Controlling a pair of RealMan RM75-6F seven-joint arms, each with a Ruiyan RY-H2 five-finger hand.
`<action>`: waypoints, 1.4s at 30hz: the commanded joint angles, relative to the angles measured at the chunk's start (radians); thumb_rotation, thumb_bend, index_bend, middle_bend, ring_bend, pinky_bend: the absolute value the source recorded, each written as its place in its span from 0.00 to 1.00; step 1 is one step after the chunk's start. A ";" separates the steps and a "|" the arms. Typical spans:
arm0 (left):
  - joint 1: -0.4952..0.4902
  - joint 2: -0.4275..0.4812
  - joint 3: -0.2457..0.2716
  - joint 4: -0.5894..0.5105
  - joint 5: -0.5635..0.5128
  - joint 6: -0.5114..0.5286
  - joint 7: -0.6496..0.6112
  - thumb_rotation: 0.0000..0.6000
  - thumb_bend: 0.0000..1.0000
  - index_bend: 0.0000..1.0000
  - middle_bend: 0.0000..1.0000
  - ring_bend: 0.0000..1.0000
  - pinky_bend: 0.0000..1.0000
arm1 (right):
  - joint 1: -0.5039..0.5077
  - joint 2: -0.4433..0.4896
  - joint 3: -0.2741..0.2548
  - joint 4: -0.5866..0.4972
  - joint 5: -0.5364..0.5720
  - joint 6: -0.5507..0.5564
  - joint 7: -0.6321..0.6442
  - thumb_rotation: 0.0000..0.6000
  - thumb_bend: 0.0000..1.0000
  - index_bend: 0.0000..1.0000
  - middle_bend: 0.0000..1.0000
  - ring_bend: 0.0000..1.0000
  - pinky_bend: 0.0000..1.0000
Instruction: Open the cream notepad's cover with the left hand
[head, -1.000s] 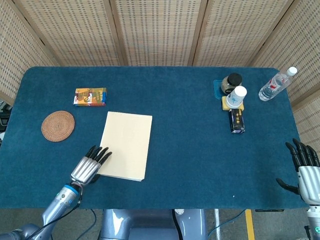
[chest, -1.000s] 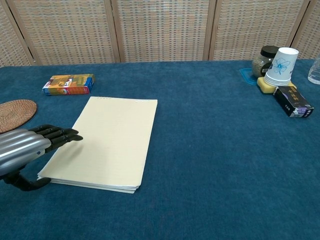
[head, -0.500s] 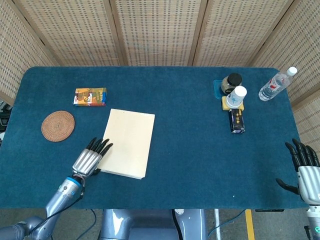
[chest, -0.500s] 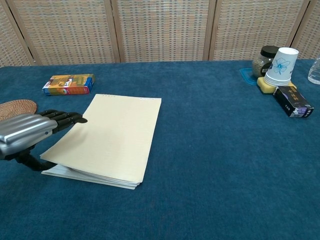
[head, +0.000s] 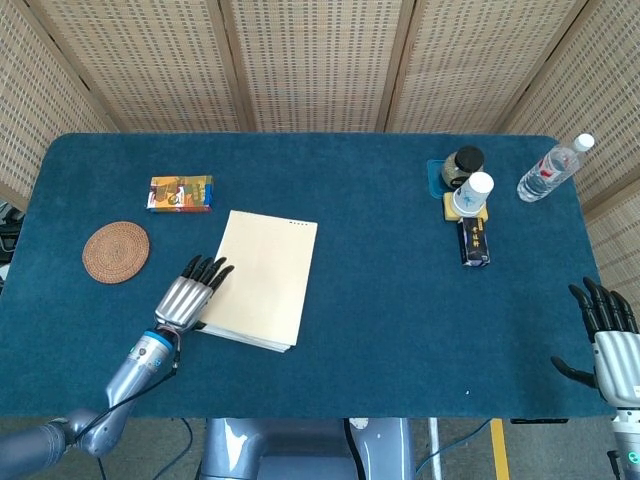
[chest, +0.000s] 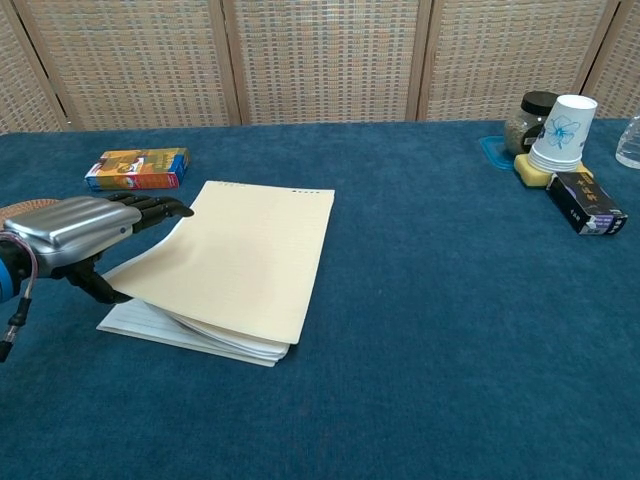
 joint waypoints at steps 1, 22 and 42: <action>-0.009 -0.003 -0.003 0.001 -0.011 -0.008 0.001 1.00 0.40 0.00 0.00 0.00 0.00 | 0.001 0.000 0.000 0.000 0.002 -0.002 0.000 1.00 0.00 0.00 0.00 0.00 0.00; 0.007 -0.006 0.105 0.116 0.220 0.158 -0.263 1.00 0.57 0.73 0.59 0.40 0.32 | 0.003 -0.001 -0.005 -0.002 -0.002 -0.008 -0.001 1.00 0.00 0.00 0.00 0.00 0.00; 0.109 0.141 0.379 0.112 0.625 0.492 -0.461 1.00 0.58 0.77 0.62 0.42 0.36 | 0.003 -0.010 -0.011 -0.010 -0.014 -0.004 -0.030 1.00 0.00 0.00 0.00 0.00 0.00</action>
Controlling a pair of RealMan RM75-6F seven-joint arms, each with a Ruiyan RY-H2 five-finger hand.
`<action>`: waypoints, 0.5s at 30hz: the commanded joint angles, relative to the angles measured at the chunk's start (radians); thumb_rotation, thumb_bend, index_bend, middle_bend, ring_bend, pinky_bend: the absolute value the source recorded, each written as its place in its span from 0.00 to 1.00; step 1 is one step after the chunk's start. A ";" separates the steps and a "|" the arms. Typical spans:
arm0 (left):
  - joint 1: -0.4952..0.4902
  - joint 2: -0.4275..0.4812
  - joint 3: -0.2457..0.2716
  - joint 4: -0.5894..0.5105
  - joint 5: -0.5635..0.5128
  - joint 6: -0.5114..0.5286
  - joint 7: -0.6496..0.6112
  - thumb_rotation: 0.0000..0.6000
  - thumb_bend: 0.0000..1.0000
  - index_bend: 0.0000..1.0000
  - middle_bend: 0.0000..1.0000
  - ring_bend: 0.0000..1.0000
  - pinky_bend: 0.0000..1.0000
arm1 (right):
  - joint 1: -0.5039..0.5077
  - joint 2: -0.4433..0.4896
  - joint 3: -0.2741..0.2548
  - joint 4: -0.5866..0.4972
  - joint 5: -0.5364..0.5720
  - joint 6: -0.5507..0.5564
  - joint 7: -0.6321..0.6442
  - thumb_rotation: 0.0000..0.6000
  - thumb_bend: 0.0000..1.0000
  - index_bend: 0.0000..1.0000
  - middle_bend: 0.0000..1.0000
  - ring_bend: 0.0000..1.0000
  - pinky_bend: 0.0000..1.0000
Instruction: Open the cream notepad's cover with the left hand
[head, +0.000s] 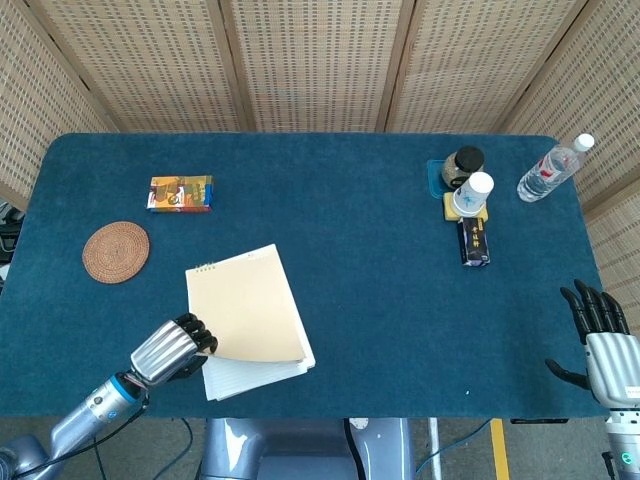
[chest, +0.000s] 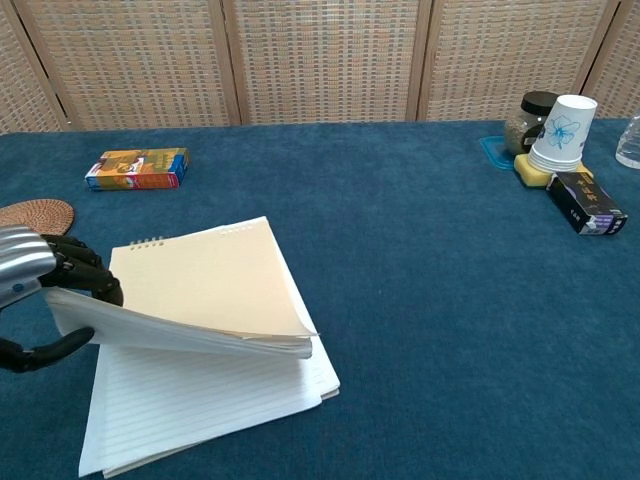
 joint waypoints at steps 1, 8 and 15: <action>0.030 0.037 0.061 -0.017 0.077 0.061 -0.001 1.00 0.58 0.77 0.62 0.42 0.36 | 0.000 -0.001 0.000 0.001 0.000 0.000 -0.002 1.00 0.00 0.00 0.00 0.00 0.00; 0.055 0.073 0.107 -0.079 0.099 0.098 -0.100 1.00 0.58 0.77 0.63 0.43 0.36 | 0.000 -0.002 -0.001 0.001 -0.003 0.001 -0.003 1.00 0.00 0.00 0.00 0.00 0.00; 0.019 0.158 0.005 -0.274 -0.109 0.034 -0.331 1.00 0.58 0.78 0.63 0.43 0.37 | 0.000 -0.004 -0.003 -0.002 -0.007 0.003 -0.008 1.00 0.00 0.00 0.00 0.00 0.00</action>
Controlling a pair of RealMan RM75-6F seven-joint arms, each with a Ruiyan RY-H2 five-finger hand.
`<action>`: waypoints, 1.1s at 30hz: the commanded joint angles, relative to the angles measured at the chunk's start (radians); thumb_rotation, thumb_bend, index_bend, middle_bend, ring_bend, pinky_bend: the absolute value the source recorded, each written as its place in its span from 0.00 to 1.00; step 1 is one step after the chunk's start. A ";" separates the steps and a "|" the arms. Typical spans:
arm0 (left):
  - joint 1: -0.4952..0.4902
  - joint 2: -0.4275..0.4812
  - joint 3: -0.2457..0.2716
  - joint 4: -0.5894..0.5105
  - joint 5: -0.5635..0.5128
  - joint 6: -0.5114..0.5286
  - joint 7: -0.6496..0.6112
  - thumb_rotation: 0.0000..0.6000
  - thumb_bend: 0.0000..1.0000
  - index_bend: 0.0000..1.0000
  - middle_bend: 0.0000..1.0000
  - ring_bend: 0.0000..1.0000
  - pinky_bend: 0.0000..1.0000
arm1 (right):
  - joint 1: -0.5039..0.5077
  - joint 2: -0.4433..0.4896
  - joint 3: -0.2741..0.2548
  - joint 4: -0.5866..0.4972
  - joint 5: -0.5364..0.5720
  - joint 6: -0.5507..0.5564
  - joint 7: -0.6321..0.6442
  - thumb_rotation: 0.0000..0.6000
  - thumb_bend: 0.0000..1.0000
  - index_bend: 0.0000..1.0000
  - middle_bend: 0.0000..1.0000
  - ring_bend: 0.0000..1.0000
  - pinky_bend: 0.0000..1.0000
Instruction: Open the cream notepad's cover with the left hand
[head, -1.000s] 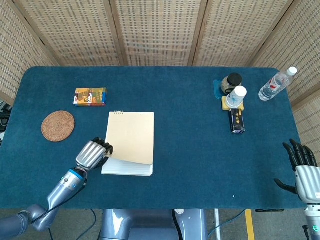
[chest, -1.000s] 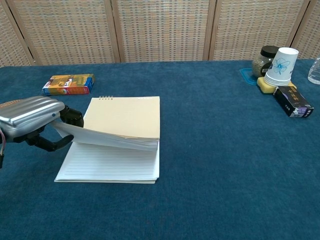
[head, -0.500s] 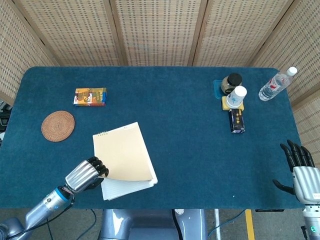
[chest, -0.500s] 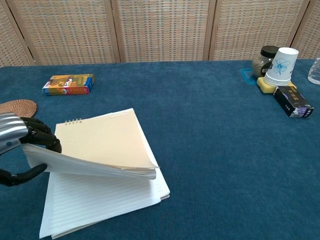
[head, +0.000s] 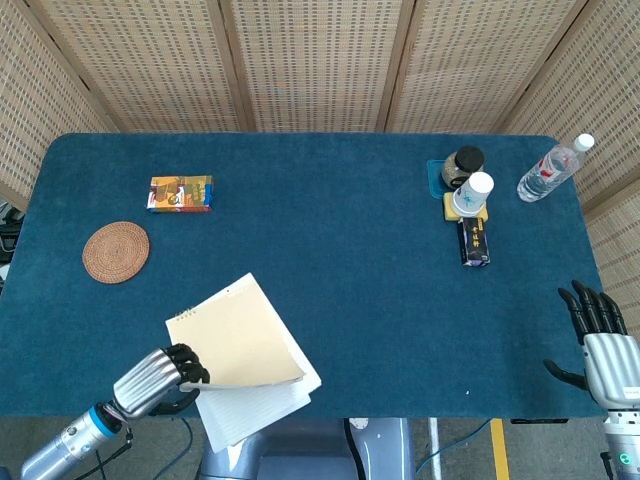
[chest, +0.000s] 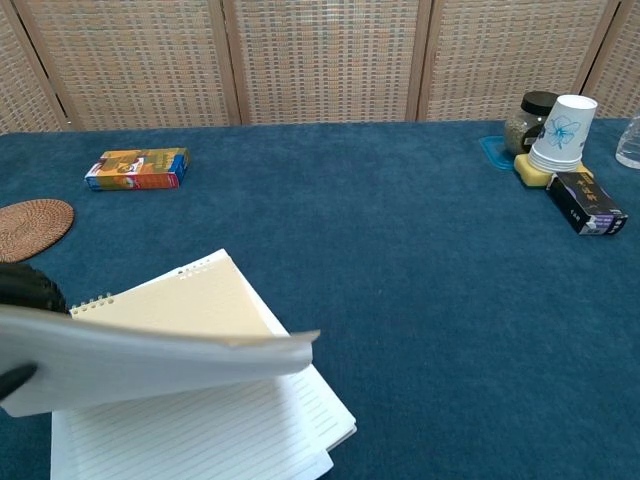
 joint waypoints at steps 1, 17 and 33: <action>-0.030 0.073 -0.097 -0.150 -0.176 -0.058 -0.157 1.00 0.58 0.78 0.63 0.43 0.37 | 0.001 -0.001 -0.001 -0.001 -0.001 -0.001 -0.002 1.00 0.00 0.00 0.00 0.00 0.00; -0.153 0.101 -0.440 -0.072 -0.683 -0.365 -0.483 1.00 0.58 0.78 0.63 0.43 0.37 | 0.008 -0.011 0.000 0.008 0.010 -0.018 -0.018 1.00 0.00 0.00 0.00 0.00 0.00; -0.263 -0.119 -0.637 0.347 -0.959 -0.617 -0.507 1.00 0.50 0.66 0.55 0.38 0.31 | 0.019 -0.026 0.008 0.018 0.044 -0.048 -0.053 1.00 0.00 0.00 0.00 0.00 0.00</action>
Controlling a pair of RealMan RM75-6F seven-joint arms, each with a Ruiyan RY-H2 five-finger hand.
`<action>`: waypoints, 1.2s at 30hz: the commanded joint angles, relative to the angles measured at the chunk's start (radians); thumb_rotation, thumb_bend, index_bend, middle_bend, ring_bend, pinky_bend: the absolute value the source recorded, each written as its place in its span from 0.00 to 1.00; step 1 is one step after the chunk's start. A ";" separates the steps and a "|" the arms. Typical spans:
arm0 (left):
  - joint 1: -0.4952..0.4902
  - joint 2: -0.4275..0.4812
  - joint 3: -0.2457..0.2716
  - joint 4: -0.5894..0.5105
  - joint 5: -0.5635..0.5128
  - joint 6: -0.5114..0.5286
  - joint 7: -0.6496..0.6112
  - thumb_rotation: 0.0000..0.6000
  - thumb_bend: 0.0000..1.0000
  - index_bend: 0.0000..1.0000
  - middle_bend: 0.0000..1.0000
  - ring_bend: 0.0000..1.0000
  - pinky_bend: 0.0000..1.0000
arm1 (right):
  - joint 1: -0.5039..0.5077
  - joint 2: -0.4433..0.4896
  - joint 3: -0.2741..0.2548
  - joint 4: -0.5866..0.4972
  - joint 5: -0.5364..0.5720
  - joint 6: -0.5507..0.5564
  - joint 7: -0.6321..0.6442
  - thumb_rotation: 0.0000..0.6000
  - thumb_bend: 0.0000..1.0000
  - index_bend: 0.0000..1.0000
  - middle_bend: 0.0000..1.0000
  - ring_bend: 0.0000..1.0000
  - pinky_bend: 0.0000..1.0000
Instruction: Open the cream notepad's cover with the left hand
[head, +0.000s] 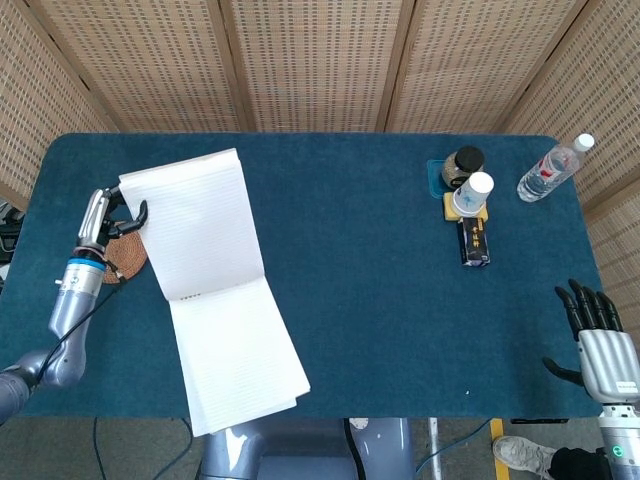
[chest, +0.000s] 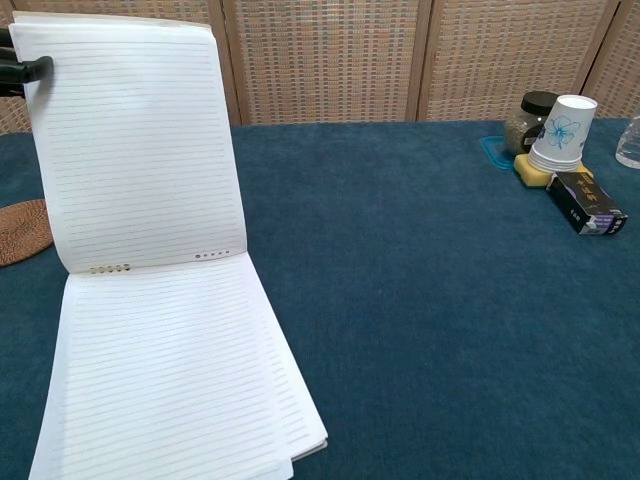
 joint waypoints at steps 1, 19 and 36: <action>-0.032 -0.082 -0.050 0.138 -0.099 -0.099 0.013 1.00 0.44 0.56 0.47 0.31 0.26 | 0.001 -0.002 -0.001 0.001 0.002 -0.003 -0.004 1.00 0.00 0.00 0.00 0.00 0.00; 0.065 -0.060 -0.140 0.166 -0.025 0.110 0.007 1.00 0.00 0.00 0.00 0.00 0.00 | -0.002 0.003 -0.007 -0.007 -0.013 0.006 0.007 1.00 0.00 0.00 0.00 0.00 0.00; 0.400 0.362 0.165 -0.493 0.212 0.421 0.667 1.00 0.00 0.00 0.00 0.00 0.00 | -0.007 0.015 -0.009 -0.014 -0.032 0.026 0.038 1.00 0.00 0.00 0.00 0.00 0.00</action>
